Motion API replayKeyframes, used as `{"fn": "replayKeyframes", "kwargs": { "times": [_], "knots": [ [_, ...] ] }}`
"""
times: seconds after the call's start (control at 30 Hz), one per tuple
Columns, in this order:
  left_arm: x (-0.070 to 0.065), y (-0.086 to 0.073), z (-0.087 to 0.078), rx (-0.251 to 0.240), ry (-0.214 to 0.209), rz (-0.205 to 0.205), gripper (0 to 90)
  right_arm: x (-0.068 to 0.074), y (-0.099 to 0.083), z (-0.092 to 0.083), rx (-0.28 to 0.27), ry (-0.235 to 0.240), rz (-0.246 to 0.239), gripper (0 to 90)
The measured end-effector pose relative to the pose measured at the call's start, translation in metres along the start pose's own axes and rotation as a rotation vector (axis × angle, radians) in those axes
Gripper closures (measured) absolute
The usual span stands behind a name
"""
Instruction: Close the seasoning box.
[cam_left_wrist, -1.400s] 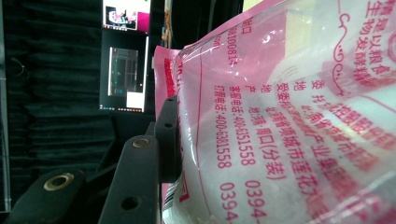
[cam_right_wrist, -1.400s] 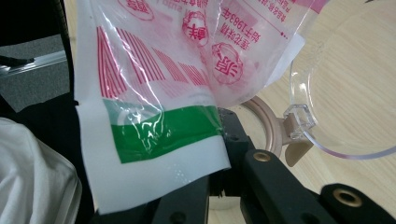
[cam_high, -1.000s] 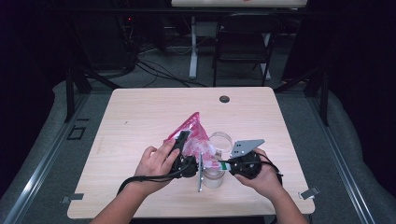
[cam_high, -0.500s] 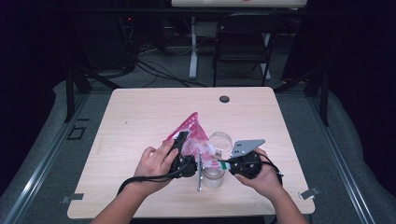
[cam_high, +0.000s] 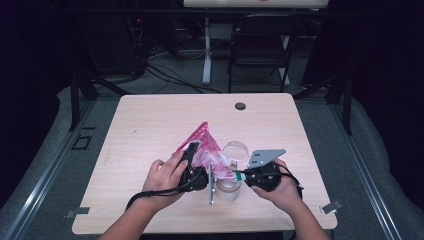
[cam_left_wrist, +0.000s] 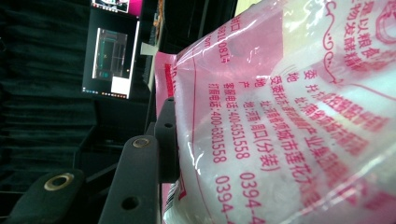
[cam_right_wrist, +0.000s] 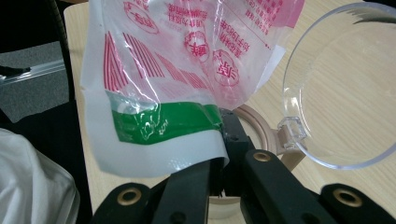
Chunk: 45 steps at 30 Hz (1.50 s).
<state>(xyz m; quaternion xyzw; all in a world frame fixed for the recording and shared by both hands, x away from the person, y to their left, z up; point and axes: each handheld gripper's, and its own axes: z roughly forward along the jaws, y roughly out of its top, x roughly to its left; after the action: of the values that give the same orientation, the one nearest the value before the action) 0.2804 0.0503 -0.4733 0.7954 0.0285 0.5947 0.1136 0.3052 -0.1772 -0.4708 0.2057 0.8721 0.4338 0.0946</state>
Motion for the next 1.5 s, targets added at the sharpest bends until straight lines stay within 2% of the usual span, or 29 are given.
{"fn": "replayKeyframes", "kwargs": {
  "times": [0.4, 0.97, 1.03, 1.33, 1.5],
  "knots": [
    [-0.006, -0.008, -0.001, 0.016, -0.025, -0.045, 62.4, 0.003, 0.003, -0.001, -0.022, 0.001, 0.001, 90.0],
    [-0.018, -0.018, 0.003, 0.03, -0.072, -0.135, 62.3, 0.007, 0.006, 0.001, -0.028, -0.011, -0.002, 90.0],
    [-0.019, -0.019, 0.003, 0.035, -0.084, -0.162, 62.3, 0.007, 0.006, 0.001, -0.026, -0.009, -0.005, 90.0],
    [-0.027, -0.026, 0.003, 0.036, -0.125, -0.23, 62.3, 0.01, 0.008, 0.005, -0.026, -0.018, -0.005, 90.0],
    [-0.031, -0.031, 0.006, 0.036, -0.154, -0.3, 62.4, 0.011, 0.009, 0.006, -0.028, -0.022, -0.009, 90.0]
  ]
}}
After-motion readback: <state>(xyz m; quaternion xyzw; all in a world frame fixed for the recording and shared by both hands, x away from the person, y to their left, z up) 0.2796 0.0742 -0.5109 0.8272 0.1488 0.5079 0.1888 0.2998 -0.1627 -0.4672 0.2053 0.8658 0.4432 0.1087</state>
